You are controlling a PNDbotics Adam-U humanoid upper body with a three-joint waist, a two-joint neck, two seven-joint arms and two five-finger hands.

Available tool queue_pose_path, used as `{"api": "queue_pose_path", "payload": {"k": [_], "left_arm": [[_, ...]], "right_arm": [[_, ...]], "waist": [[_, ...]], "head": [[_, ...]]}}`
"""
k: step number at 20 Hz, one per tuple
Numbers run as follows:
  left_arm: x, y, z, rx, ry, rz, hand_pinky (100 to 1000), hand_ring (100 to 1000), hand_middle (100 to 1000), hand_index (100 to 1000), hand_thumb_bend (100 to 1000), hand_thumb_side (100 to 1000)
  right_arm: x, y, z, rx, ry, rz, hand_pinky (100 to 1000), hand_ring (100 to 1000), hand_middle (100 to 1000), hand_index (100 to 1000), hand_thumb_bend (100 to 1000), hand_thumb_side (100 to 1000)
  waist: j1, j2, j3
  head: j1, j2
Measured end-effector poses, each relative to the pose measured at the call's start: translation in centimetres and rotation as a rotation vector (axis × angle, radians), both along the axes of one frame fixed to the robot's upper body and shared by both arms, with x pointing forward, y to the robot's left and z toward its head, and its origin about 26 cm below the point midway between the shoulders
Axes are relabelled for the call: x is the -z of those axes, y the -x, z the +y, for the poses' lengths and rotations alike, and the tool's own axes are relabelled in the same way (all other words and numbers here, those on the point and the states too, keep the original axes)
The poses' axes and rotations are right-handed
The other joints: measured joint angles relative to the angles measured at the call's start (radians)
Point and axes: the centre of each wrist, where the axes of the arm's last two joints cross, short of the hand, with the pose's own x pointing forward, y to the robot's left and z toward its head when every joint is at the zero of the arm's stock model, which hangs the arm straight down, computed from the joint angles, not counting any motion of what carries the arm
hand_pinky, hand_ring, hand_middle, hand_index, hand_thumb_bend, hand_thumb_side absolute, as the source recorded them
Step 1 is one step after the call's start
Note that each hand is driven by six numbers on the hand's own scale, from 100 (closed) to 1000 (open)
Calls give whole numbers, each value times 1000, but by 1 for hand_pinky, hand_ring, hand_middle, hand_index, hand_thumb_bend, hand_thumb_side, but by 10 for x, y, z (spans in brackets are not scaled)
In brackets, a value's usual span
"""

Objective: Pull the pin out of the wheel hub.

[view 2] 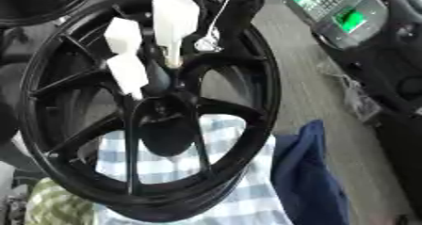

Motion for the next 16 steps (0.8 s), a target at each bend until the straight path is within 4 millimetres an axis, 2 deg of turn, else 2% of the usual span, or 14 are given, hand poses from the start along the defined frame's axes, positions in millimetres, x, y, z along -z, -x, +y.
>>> {"api": "queue_pose_path", "payload": {"k": [7,13,16], "left_arm": [[0,0,0,-2,1,-1,876,775,828,789,1000,551],[0,0,1,-7,2,-2,876,775,828,788,1000,552],[1,1,1,-11,3,0,876,775,828,788,1000,551]], "right_arm": [[-10,10,-35,85,-131,-28,709,485,463,546,258,100],[-8,20,-85,241,-259,-63,708,485,462,545,262,100],[-2,25,-117,365,-325,-97,708,484,462,544,269,100]], "waist": [[0,0,-4],[3,0,-15],[6,0,-23]], "head": [[0,-8],[8,-9],[13,-9]]}}
